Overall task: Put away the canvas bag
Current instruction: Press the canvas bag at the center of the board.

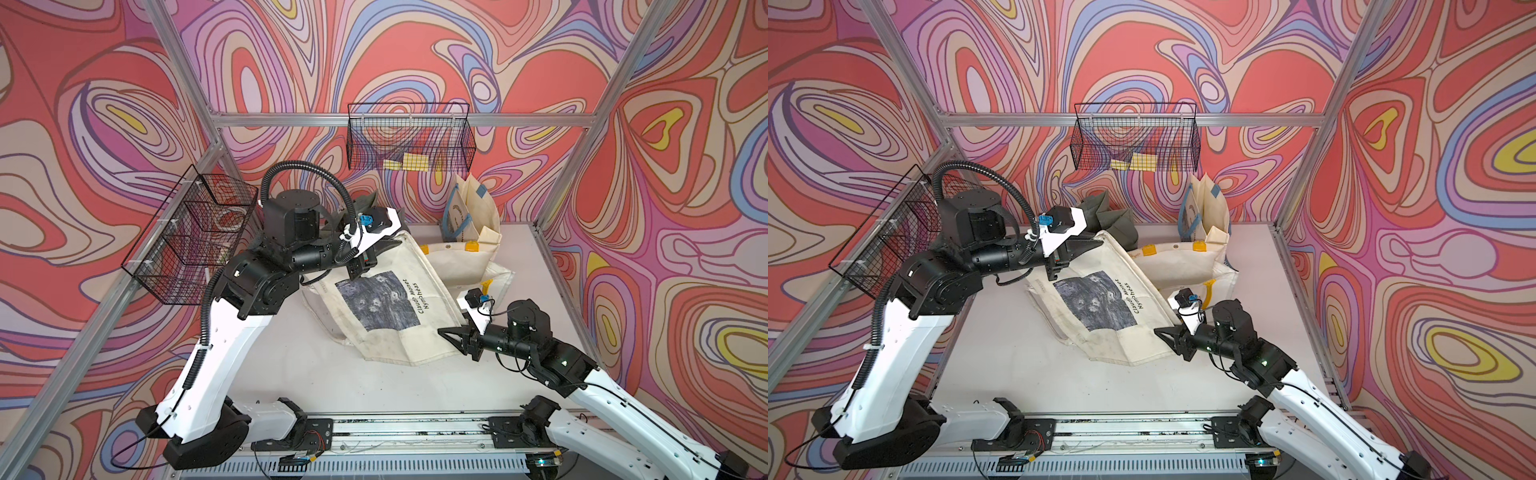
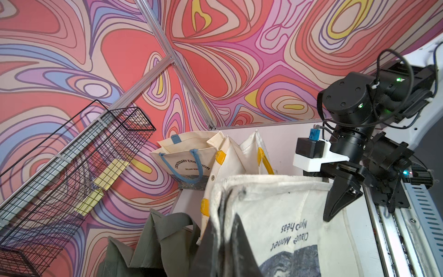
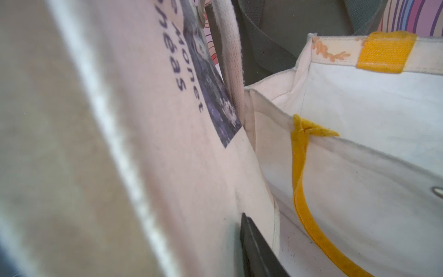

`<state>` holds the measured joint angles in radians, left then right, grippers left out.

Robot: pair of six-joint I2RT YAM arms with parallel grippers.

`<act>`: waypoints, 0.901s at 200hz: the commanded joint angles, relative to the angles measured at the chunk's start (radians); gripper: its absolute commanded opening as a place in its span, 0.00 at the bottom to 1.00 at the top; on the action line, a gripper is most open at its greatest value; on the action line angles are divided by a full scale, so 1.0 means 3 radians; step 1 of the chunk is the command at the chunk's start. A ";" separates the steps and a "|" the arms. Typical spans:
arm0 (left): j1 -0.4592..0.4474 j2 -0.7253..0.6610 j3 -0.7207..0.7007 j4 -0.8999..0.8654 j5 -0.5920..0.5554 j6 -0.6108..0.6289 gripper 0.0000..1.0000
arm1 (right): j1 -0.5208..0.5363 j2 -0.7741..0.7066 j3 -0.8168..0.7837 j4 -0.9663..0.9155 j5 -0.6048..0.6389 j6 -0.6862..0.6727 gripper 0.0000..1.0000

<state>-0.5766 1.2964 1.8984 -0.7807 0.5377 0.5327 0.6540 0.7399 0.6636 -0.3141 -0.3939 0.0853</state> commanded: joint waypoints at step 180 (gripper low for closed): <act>-0.0976 -0.0451 -0.0192 -0.0693 -0.1406 0.0396 0.99 | 0.0008 0.1434 0.3153 -0.3381 0.0772 -0.1395 0.00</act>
<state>-0.7727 1.0821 1.7908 -0.8558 0.2672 0.5667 0.6563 1.1641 1.5425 -1.2922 -0.1497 -0.3241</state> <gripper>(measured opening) 0.991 0.071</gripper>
